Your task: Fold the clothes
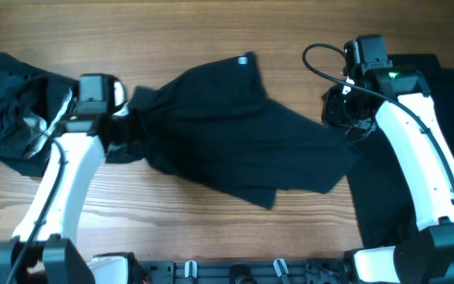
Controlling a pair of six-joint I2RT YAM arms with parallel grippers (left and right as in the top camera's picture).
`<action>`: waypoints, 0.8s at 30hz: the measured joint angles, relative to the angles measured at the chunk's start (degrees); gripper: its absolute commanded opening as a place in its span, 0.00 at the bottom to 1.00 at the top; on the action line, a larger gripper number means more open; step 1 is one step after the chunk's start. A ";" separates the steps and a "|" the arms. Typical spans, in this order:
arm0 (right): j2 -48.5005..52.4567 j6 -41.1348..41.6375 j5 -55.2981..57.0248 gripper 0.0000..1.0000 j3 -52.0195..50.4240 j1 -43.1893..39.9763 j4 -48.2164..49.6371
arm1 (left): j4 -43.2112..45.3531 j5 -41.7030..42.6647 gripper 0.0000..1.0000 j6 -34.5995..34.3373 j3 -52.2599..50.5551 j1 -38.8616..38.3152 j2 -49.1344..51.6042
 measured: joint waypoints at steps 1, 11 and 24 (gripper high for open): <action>0.00 0.22 0.00 0.53 -0.50 -0.02 -0.09 | -2.60 0.07 1.00 -0.87 0.00 1.97 -1.16; 0.02 0.63 -1.66 0.04 -5.99 -2.29 5.90 | 20.94 3.87 1.00 -1.73 0.33 -1.84 -3.58; 21.79 -12.98 -10.95 0.10 -6.27 -15.39 27.65 | 36.98 2.43 0.99 3.37 1.33 -14.08 15.10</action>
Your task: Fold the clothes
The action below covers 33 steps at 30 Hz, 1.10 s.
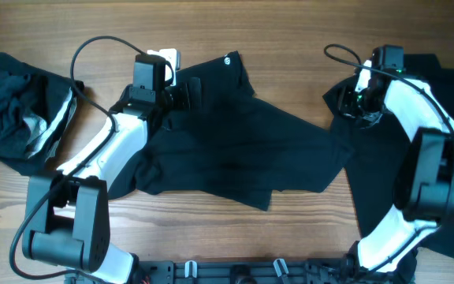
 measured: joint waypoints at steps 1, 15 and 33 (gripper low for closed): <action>1.95 -0.39 -0.07 0.07 0.00 0.02 1.11 | -0.11 -0.09 0.99 0.00 0.00 0.00 0.00; 7.06 3.54 8.11 0.36 13.79 -28.06 -10.64 | 0.42 -0.26 0.91 2.62 0.00 0.00 0.00; -6.62 -2.05 -6.01 0.47 19.50 1.03 -28.68 | 26.10 -6.25 0.92 5.35 1.84 -0.02 14.99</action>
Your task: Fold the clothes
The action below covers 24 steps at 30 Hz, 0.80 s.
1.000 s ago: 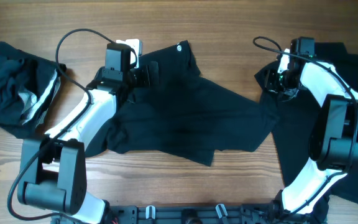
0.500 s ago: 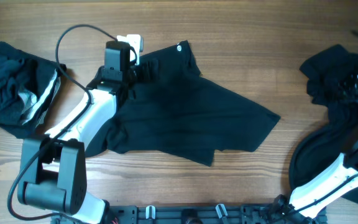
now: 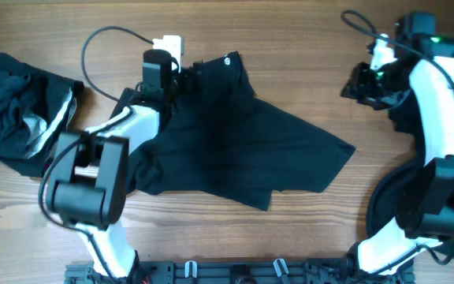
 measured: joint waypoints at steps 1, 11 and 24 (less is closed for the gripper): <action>0.00 0.48 0.00 0.47 0.00 0.66 -0.02 | 0.07 -0.02 0.92 0.00 0.00 0.00 1.03; 0.00 3.04 0.02 0.47 0.00 1.79 -0.17 | 2.91 1.14 0.52 1.07 1.75 -0.17 8.83; 0.00 3.23 0.04 0.48 -0.02 1.79 -0.09 | 4.79 -9.09 0.04 0.31 3.74 2.03 8.70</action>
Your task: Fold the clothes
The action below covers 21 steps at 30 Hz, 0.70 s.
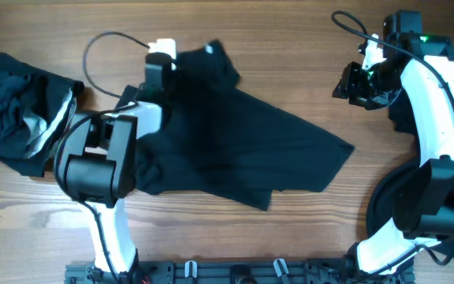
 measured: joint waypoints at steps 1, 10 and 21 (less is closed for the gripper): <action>0.00 0.02 0.15 0.48 0.00 0.00 -0.04 | -0.04 -1.66 0.04 -0.66 0.98 1.27 -0.24; 0.00 -4.04 1.03 0.51 -0.63 1.84 0.07 | -10.58 -8.07 0.04 -20.48 9.44 16.17 -2.67; 13.51 -2.49 2.80 0.57 -6.64 15.67 34.01 | -21.90 -8.09 0.04 -22.51 10.51 15.30 -2.71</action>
